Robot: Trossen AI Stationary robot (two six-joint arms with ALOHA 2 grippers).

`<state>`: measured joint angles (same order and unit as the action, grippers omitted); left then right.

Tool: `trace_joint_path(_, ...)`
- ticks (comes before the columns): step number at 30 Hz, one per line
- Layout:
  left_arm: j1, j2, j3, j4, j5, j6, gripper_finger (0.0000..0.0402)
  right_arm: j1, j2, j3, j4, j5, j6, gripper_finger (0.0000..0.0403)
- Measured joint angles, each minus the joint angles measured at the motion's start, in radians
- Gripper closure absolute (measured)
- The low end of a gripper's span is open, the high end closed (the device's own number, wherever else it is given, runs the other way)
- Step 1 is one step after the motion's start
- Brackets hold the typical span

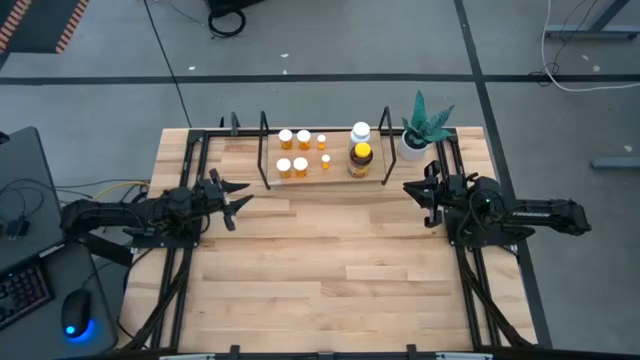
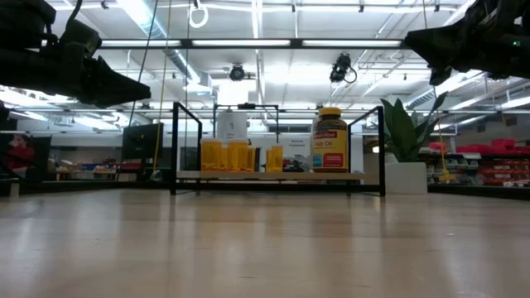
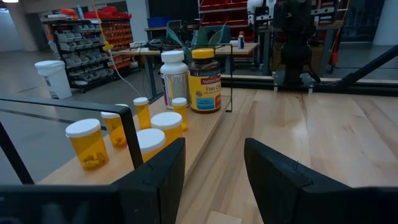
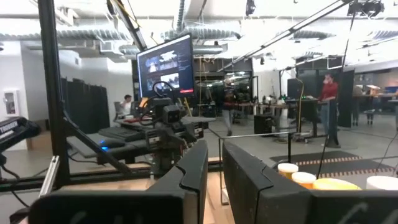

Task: Pick and place medicine bottles onto shelf by color
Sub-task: Return to Home Position

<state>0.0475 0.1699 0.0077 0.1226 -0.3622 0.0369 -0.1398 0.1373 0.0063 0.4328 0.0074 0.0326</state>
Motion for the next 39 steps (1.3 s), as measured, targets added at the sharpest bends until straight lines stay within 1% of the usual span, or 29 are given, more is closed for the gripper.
trace_joint_path(10, 0.000, 0.000, 0.000, 0.000, 0.000, 0.000, 0.0230, 0.000, 0.000, 0.000, 0.006, 0.000, 0.010, 0.0346)
trace_joint_path(15, 0.000, 0.000, 0.000, 0.000, 0.000, 0.000, 0.0230, -0.001, 0.000, 0.000, 0.140, 0.019, 0.077, 0.0346)
trace_joint_path(18, 0.000, 0.000, 0.000, 0.000, 0.000, 0.000, 0.0230, -0.001, 0.000, 0.000, 0.230, 0.029, 0.070, 0.0346)
trace_joint_path(21, 0.000, 0.000, 0.000, 0.000, 0.000, 0.000, 0.0230, -0.001, 0.000, 0.000, 0.254, 0.073, 0.037, 0.0346)
trace_joint_path(26, 0.000, 0.000, 0.000, 0.000, 0.000, 0.000, 0.0230, -0.001, 0.000, 0.000, 0.144, 0.171, -0.059, 0.0346)
trace_joint_path(30, 0.000, 0.000, 0.000, 0.000, 0.000, 0.000, 0.0230, -0.001, 0.000, 0.000, 0.028, 0.232, -0.076, 0.0346)
trace_joint_path(33, 0.000, 0.000, 0.000, 0.000, 0.000, 0.000, 0.0230, -0.001, 0.000, 0.000, -0.072, 0.230, -0.075, 0.0346)
trace_joint_path(36, 0.000, 0.000, 0.000, 0.000, 0.000, 0.000, 0.0230, -0.001, 0.000, 0.000, -0.166, 0.199, -0.039, 0.0346)
trace_joint_path(39, 0.000, 0.000, 0.000, 0.000, 0.000, 0.000, 0.0230, -0.001, 0.000, 0.000, -0.204, 0.179, -0.026, 0.0346)
